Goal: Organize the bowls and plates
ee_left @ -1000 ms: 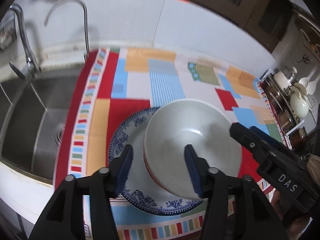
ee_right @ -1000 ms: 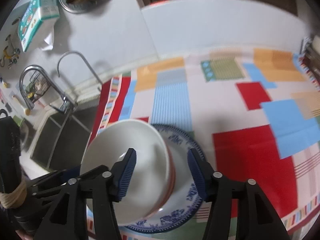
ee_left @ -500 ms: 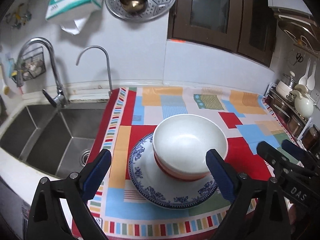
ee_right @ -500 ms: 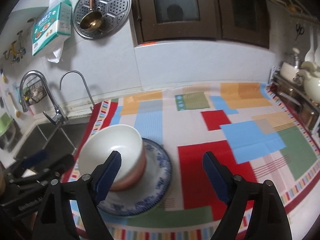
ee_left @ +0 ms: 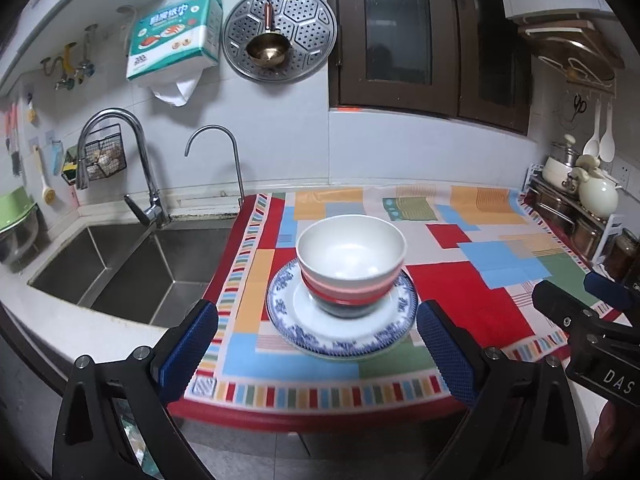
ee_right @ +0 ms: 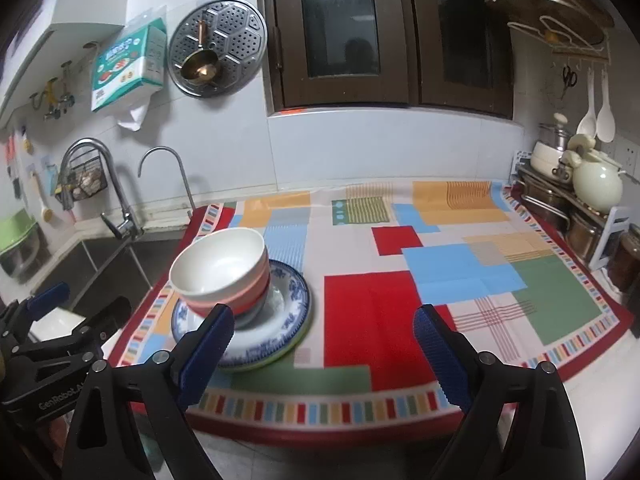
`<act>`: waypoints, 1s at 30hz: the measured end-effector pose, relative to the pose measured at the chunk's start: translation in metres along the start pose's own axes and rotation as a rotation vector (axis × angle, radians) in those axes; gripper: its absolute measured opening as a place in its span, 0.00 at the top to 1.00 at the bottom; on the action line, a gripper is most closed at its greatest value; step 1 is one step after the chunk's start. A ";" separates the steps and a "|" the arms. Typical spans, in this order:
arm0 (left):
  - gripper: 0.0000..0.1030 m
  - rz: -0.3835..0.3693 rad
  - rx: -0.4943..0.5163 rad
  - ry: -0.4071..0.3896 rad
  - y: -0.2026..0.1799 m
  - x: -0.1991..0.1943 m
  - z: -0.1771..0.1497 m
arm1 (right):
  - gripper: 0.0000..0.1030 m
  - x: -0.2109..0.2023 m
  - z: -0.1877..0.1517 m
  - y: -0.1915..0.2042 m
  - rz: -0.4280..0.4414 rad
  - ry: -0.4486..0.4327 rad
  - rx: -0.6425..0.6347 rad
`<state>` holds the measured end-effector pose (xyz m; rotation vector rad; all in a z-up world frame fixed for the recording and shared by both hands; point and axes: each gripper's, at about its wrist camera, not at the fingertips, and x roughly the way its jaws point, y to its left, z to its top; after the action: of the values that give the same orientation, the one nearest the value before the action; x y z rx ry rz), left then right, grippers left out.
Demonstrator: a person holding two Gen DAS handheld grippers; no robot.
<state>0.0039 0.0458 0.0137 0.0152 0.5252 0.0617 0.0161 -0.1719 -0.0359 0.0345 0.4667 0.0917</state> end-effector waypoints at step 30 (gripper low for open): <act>0.00 0.012 -0.006 -0.066 -0.021 -0.110 -0.052 | 0.11 -0.117 -0.060 -0.020 0.014 -0.078 0.007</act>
<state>-0.1161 0.0183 0.0230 0.0139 0.4594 0.0740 -0.1135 -0.2028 -0.0384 0.0478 0.3890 0.1025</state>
